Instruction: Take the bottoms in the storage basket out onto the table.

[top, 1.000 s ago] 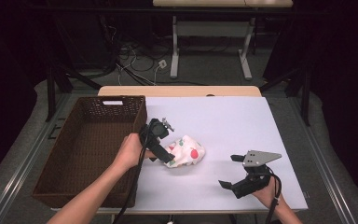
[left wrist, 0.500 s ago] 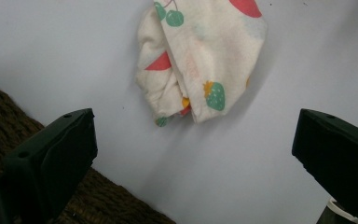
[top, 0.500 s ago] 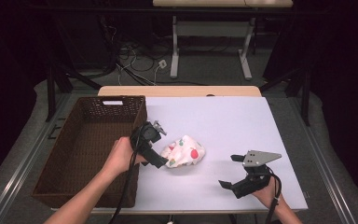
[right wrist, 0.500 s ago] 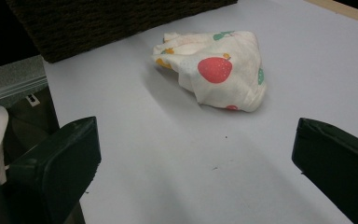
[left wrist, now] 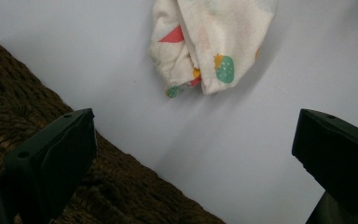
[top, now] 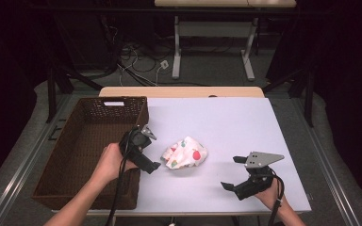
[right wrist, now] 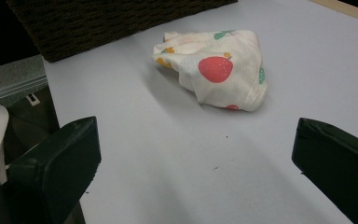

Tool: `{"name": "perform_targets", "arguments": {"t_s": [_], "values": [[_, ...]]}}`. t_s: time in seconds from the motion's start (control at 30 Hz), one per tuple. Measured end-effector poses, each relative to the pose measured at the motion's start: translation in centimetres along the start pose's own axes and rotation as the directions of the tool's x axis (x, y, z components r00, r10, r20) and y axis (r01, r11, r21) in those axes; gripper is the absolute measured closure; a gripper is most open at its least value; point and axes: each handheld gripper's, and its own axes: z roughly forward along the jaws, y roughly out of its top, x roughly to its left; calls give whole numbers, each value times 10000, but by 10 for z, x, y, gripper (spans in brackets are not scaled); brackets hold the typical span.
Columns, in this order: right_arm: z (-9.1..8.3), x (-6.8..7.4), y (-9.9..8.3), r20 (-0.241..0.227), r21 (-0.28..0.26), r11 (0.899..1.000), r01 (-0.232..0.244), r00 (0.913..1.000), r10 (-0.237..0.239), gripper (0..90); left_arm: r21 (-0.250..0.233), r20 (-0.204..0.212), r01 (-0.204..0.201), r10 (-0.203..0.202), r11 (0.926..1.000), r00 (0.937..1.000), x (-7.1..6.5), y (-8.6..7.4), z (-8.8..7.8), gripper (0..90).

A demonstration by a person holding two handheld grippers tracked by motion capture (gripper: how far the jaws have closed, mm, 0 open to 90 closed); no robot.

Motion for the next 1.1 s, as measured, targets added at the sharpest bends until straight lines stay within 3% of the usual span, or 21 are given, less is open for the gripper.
{"name": "perform_targets", "arguments": {"t_s": [0.13,0.33,0.53,1.1], "values": [[0,0,0,11,30,10000,5,10000,-5,8,-12,-273,-176,176,9998,9995,-4,-9,-7,2],[0,1,0,7,-45,10000,-13,10000,13,8,-499,-395,-24,4,9988,9992,-9,-19,-19,1],[0,0,0,-37,6,10000,24,10000,-24,9,-629,-489,-66,35,9980,9988,-14,-27,-27,1],[0,1,0,-14,7,10000,27,10000,-27,9,-1192,-701,521,-608,9915,9957,-9,-56,-41,0]]}}
